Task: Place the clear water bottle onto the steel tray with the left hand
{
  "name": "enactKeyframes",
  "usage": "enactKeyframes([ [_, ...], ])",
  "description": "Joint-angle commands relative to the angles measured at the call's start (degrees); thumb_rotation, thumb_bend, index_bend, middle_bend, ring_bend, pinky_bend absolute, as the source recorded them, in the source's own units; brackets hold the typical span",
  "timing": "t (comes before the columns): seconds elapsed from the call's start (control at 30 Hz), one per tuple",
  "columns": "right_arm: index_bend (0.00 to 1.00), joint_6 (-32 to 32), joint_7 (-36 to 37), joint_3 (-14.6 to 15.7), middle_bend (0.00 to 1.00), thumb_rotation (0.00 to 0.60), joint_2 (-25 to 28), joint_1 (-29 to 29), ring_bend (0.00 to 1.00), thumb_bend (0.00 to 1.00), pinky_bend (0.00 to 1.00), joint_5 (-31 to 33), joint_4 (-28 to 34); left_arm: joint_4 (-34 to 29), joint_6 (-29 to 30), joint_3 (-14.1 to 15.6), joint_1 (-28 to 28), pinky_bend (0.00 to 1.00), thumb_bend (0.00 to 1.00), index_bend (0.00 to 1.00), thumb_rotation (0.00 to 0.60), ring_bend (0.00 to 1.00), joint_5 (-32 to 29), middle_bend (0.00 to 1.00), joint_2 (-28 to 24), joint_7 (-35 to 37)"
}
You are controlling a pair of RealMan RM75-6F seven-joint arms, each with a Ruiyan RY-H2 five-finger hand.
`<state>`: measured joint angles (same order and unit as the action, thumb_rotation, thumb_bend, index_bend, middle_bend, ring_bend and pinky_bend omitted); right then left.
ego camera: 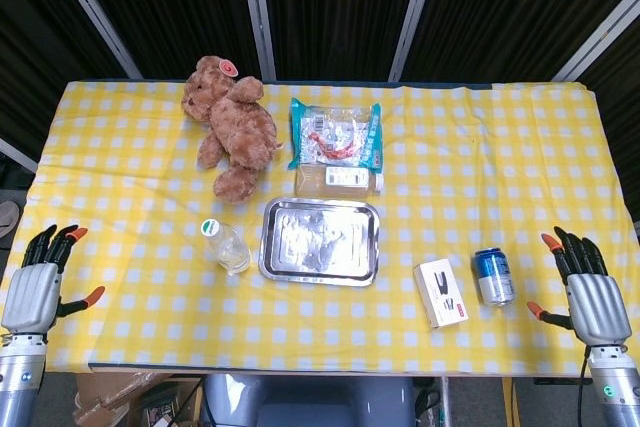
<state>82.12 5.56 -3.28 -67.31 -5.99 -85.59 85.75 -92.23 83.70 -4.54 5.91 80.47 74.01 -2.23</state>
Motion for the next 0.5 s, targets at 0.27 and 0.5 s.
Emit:
enactKeyframes([
  [0.27,0.11,-0.2,0.4,0.1,0.00,0.600,0.2,0.1,0.00,0.05,0.00,0.1,0.3,-4.7,-9.1,-0.2,3.1,0.00,0.19,0.15,0.600,0.00,-1.1,0.13,-2.3,15.9],
  [0.5,0.11,-0.4,0.7,-0.1,0.00,0.600,0.2,0.0,0.00,0.05,0.00,0.4,0.3,-6.9,-19.9,-2.9,8.5,0.00,0.19,0.15,0.600,0.00,-3.8,0.13,-3.8,30.8],
])
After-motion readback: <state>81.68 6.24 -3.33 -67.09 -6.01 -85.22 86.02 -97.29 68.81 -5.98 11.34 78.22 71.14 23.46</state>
